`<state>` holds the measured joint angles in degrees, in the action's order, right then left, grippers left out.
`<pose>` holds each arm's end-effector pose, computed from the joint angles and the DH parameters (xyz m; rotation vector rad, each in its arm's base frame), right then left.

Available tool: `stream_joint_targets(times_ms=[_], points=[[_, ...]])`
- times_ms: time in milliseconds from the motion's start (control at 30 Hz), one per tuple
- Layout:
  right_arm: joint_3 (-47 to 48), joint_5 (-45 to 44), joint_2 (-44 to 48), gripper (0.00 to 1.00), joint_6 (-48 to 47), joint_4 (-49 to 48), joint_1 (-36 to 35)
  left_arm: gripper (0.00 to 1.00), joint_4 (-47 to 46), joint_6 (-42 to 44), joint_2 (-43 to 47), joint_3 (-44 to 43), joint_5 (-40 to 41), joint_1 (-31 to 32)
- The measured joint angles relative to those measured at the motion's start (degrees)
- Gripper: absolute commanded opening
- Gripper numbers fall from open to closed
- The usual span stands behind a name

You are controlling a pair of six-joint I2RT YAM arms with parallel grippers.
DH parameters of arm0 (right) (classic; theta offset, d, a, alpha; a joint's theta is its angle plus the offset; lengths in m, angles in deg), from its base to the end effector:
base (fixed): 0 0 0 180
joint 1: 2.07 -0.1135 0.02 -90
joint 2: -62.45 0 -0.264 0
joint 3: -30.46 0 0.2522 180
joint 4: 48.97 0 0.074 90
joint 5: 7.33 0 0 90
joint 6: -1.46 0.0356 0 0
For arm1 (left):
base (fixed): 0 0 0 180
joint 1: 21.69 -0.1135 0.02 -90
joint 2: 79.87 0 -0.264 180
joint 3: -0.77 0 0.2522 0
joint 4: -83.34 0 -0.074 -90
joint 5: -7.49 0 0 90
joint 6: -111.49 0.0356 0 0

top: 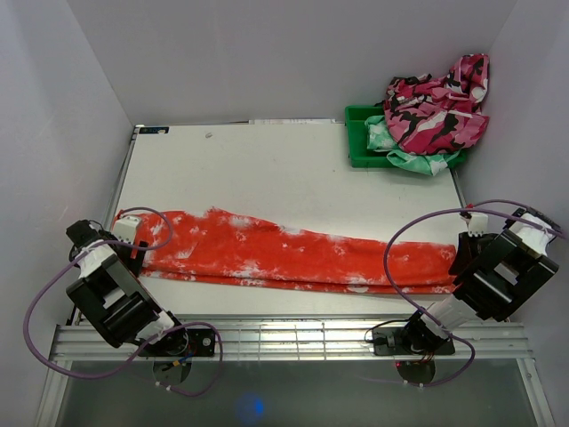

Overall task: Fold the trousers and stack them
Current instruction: Fold the trousers

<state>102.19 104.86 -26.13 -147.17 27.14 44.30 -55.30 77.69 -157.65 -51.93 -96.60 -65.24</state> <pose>0.1818 -0.1712 0.1975 -0.2888 2.8240 0.3971 0.1770 0.1563 0.1651 0.3644 2.6597 0.2142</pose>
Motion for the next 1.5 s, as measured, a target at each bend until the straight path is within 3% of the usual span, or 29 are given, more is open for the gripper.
stream_joint_targets(times_ms=[333, 467, 567, 700, 800, 933, 967, 1033, 1267, 1500], points=[[1.22, -2.71, -0.39, 0.08, -0.31, 2.14, -0.04, 0.98, -0.24, -0.20, 0.22, 0.26, 0.02, -0.07], [-1.27, -4.70, -0.79, 0.42, -0.66, -0.66, -0.04, 0.98, -0.17, -0.15, 0.22, 0.26, -0.11, -0.11], [-2.60, -7.67, -0.83, 0.55, -1.49, -4.22, 0.07, 0.98, 0.44, 0.68, 0.31, 0.15, -1.16, -0.26], [-0.42, -7.50, -0.68, 0.56, -2.34, -5.16, -0.35, 0.98, 8.04, 6.54, 2.78, -0.50, -5.62, -0.74], [2.43, -5.18, 1.73, 0.56, -3.89, -4.24, -2.60, 0.94, 20.31, 13.31, 6.88, -2.99, -10.40, -1.01], [2.91, -0.13, 10.08, 0.49, -7.82, -0.44, -10.47, 0.85, 36.11, 20.63, 9.99, -10.10, -18.40, -1.01], [2.25, 1.20, 12.57, 0.47, -8.68, 0.24, -13.49, 0.76, 38.80, 21.59, 10.01, -11.89, -20.44, -0.94], [-0.17, 3.85, 17.49, 0.43, -9.57, 1.05, -20.02, 0.69, 41.88, 22.93, 9.97, -14.12, -24.24, -0.28], [-8.72, 9.01, 23.30, 0.36, -7.98, 1.11, -44.87, 0.57, 46.84, 29.77, 10.36, -9.62, -28.79, 8.94], [-16.48, 5.92, 19.87, 0.32, 1.27, -10.34, -64.83, 0.51, 42.58, 27.56, 6.64, -3.56, -28.33, 19.39]])
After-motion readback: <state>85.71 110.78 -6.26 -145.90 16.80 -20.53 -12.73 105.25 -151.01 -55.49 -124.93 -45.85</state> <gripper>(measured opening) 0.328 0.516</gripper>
